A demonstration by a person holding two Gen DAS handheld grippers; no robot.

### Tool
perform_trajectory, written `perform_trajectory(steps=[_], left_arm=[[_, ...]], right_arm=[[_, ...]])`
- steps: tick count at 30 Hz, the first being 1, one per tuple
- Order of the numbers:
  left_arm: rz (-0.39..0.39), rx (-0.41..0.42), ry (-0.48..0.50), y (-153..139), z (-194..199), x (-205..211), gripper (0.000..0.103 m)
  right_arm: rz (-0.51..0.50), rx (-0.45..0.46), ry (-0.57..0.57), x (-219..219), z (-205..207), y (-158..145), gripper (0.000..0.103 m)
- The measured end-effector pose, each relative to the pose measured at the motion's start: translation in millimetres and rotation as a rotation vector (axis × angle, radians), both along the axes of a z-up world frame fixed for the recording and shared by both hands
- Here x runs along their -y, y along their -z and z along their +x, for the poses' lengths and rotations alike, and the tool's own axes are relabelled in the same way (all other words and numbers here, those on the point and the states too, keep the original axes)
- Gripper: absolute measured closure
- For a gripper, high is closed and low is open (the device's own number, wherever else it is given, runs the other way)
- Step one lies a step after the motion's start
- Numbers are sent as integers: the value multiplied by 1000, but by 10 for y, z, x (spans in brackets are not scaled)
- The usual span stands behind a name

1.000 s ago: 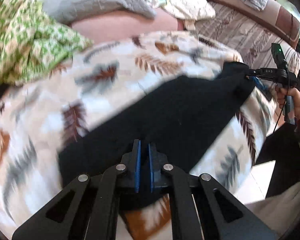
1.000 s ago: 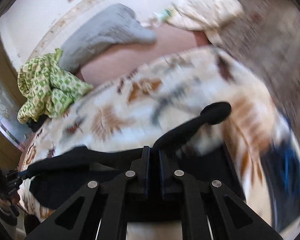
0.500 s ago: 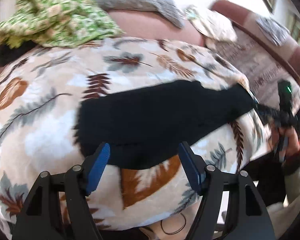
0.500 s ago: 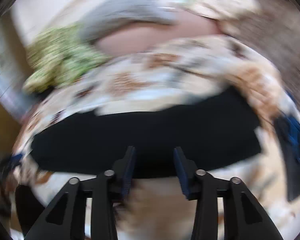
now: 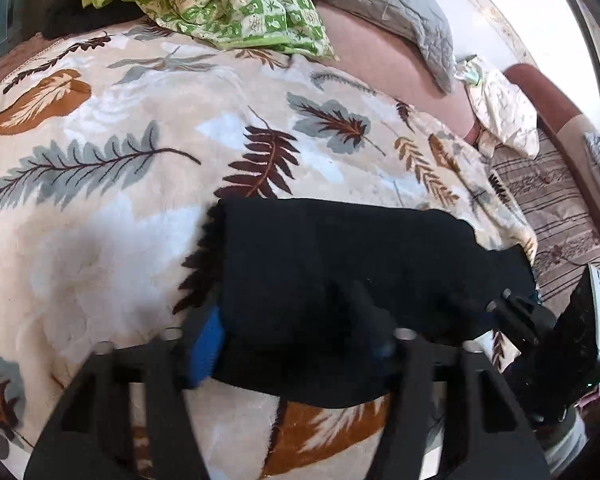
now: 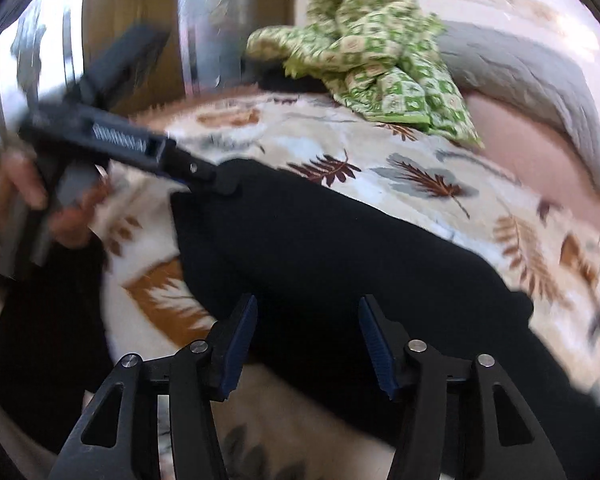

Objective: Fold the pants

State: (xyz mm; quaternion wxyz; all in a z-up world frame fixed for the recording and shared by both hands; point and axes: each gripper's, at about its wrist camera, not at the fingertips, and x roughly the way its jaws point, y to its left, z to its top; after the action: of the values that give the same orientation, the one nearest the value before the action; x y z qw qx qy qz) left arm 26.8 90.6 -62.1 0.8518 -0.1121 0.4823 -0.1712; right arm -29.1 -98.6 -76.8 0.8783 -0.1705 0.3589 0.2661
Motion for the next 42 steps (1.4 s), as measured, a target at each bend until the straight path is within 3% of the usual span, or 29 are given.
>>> perform_trajectory(steps=[1, 5, 9, 13, 16, 19, 21, 25, 30, 33, 36, 38, 40, 41, 42], left_arm=[[6, 4, 1, -12, -5, 8, 60], [-6, 51, -2, -226, -172, -82, 85], [13, 68, -14, -292, -331, -185, 85], [96, 60, -47, -192, -395, -167, 85], [69, 60, -89, -225, -404, -179, 85], [75, 114, -128, -380, -434, -129, 81], [59, 162, -135, -489, -449, -62, 68], [51, 206, -84, -560, -430, 209, 59], [102, 165, 38, -364, -365, 660, 55], [168, 144, 47, -203, -342, 774, 55], [229, 117, 17, -43, -309, 725, 55], [206, 99, 9, 21, -286, 631, 55], [188, 94, 10, 40, -288, 585, 55], [191, 94, 15, 40, -290, 582, 55], [195, 96, 16, 40, -288, 593, 55]], right_arm=[[-10, -16, -2, -16, 27, 29, 101], [63, -32, 5, 86, -57, -161, 99], [144, -60, 21, 189, -223, -295, 99], [136, -125, 36, 99, -273, -16, 99], [136, -146, 43, 56, -299, 170, 98], [205, -155, 71, 210, -319, 63, 89], [254, -149, 105, 409, -378, -60, 63], [333, -110, 293, 1108, -537, -187, 58], [333, -83, 722, 2346, -699, -116, 58], [415, -85, 968, 3036, -828, -57, 56], [490, -100, 1113, 3479, -884, 35, 56], [524, -115, 1152, 3633, -829, 100, 56], [556, -144, 1183, 3733, -734, 171, 61], [562, -135, 1190, 3748, -723, 172, 74], [561, -133, 1180, 3744, -693, 164, 99]])
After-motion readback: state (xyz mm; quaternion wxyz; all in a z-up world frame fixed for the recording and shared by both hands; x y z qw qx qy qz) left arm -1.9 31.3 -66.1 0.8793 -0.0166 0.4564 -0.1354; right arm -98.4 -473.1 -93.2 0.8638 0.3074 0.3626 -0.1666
